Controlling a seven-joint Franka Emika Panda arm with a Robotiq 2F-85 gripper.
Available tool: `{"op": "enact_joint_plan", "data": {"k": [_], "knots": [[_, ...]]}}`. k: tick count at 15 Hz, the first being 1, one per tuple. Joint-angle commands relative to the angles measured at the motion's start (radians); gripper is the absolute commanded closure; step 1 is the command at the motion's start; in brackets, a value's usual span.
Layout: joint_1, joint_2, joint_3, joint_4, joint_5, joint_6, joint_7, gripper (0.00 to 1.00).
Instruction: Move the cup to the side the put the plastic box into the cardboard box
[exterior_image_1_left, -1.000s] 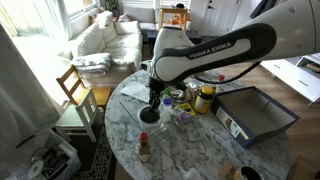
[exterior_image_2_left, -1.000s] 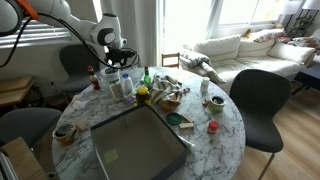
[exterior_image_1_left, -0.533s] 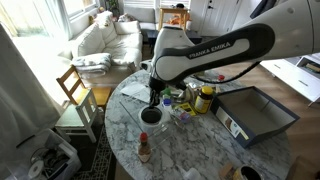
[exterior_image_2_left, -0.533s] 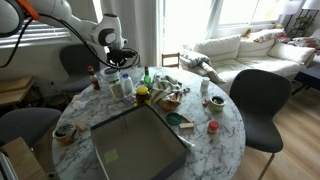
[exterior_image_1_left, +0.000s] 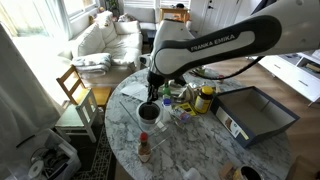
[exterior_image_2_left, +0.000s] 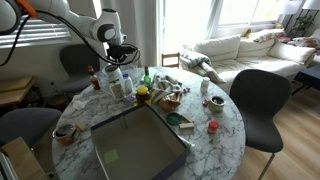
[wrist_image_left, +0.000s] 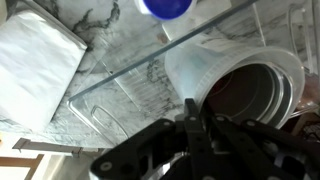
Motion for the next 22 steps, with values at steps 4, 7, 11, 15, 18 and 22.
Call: {"op": "enact_joint_plan", "data": {"k": [4, 7, 11, 15, 18, 22], "knots": [[-0.027, -0.095, 0.017, -0.029, 0.010, -0.079, -0.050, 0.98], [-0.044, -0.142, 0.028, -0.044, 0.052, -0.111, -0.080, 0.98], [-0.069, -0.204, 0.032, -0.063, 0.128, -0.151, -0.114, 0.98], [-0.087, -0.291, 0.007, -0.114, 0.169, -0.197, -0.101, 0.98], [-0.107, -0.396, -0.018, -0.202, 0.195, -0.180, -0.093, 0.98], [-0.115, -0.526, -0.069, -0.319, 0.213, -0.202, -0.056, 0.98]]}}
